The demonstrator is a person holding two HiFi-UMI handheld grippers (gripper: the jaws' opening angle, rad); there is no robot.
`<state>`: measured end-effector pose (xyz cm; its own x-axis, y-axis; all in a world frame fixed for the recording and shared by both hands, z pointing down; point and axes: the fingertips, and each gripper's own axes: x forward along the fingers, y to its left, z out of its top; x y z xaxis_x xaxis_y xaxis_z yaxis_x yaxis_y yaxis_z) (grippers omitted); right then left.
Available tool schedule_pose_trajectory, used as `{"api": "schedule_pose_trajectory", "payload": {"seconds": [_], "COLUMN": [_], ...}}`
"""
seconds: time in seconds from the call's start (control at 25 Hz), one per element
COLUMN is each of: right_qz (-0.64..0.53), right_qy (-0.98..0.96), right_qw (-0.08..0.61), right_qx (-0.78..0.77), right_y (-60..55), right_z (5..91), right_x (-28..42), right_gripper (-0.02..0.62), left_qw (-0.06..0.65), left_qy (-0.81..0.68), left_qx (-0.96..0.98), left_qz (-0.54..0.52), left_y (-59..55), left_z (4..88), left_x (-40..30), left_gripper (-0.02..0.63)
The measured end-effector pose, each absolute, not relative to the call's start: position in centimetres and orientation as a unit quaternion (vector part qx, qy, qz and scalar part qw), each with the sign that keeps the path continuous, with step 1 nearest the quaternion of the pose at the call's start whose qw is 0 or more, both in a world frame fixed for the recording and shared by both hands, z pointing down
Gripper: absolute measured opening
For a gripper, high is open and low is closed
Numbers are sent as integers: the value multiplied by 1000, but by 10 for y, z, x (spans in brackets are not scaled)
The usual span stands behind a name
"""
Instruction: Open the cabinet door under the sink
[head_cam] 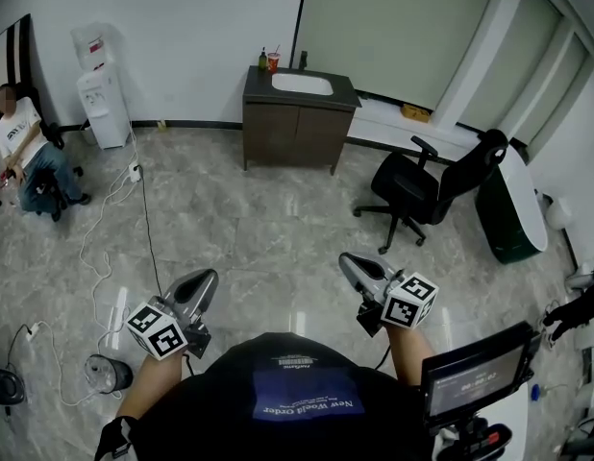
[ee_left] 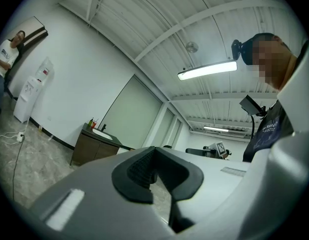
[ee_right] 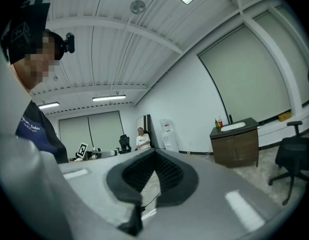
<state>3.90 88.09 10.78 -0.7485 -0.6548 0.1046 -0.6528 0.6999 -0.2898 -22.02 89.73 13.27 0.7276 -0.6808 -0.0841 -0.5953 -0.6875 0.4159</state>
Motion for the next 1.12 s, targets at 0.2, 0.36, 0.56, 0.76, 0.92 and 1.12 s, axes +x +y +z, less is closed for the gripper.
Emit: {"api": "schedule_pose_trajectory", "payload": {"seconds": [0.2,0.36,0.56,0.76,0.92,1.12], "right_qz": [-164,-173,-179,-169,-166,-175], "right_qy": [922,919,923,934,937,932], "right_qw": [-7,-1,16,12,14,26], "right_qx": [-350,-354,-340,-315,-308,-317], "right_y": [880,857,809,758,723,686], "right_z": [120,130,136,129,125,125], "right_x": [31,48,84,132,183,237], "right_gripper": [2,2,2,2,2,2], "left_qw": [198,202,193,183,182,179], "left_qy": [-352,-346,-360,-369,-373,-360], "left_qx": [907,909,907,906,904,911], "left_qz": [-116,-111,-101,-98,-104,-87], "left_y": [891,870,829,786,748,712], "left_z": [145,156,148,130,122,121], "left_x": [-228,-209,-172,-113,-59,-3], "left_gripper": [2,2,2,2,2,2]}}
